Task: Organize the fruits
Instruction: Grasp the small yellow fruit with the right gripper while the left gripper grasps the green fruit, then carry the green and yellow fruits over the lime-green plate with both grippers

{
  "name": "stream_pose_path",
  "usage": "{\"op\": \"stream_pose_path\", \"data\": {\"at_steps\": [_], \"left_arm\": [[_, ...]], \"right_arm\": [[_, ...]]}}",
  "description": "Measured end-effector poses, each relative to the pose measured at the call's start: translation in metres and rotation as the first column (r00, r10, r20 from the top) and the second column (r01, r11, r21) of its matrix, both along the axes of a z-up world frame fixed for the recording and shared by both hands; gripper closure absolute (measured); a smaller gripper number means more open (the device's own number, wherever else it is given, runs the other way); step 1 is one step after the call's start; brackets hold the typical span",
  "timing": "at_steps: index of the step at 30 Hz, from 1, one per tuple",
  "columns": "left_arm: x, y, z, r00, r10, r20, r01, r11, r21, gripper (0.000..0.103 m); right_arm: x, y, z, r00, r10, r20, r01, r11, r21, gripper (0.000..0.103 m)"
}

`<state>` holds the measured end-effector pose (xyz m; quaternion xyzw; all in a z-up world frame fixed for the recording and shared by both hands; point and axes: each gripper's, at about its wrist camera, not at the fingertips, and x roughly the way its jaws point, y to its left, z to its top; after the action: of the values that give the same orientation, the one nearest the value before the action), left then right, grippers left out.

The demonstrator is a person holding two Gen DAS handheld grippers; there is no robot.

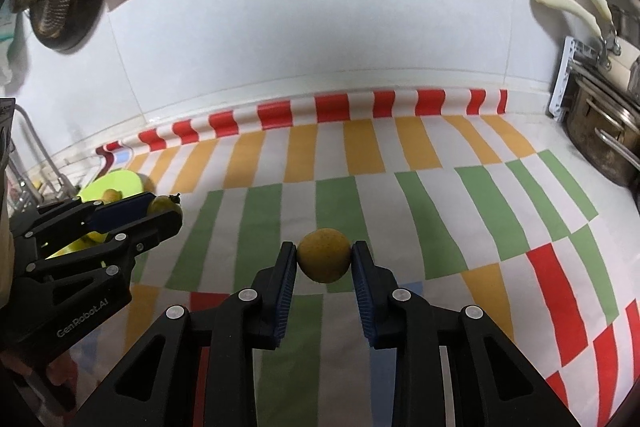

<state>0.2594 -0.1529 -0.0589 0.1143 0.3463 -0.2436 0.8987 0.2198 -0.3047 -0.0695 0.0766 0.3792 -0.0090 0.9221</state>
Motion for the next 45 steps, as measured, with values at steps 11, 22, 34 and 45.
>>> {"op": "stream_pose_path", "data": {"at_steps": [11, 22, 34, 45], "left_arm": [[-0.03, 0.025, 0.029, 0.998, 0.041, 0.054, -0.038, 0.998, -0.045, 0.075], [-0.066, 0.055, 0.058, 0.986, 0.105, 0.129, -0.094, 0.992, -0.085, 0.075], [-0.101, 0.09, 0.07, 0.97, 0.186, 0.159, -0.172, 0.98, -0.098, 0.075], [-0.126, 0.126, 0.077, 0.956, 0.235, 0.175, -0.221, 0.97, -0.098, 0.075]], "right_arm": [[-0.018, 0.022, 0.032, 0.996, 0.057, 0.072, -0.056, 0.998, -0.01, 0.073], [-0.041, 0.049, 0.061, 0.983, 0.125, 0.136, -0.123, 0.992, -0.024, 0.073], [-0.065, 0.083, 0.08, 0.958, 0.216, 0.188, -0.213, 0.976, -0.04, 0.073], [-0.081, 0.118, 0.09, 0.937, 0.275, 0.215, -0.272, 0.961, -0.044, 0.073]]}}
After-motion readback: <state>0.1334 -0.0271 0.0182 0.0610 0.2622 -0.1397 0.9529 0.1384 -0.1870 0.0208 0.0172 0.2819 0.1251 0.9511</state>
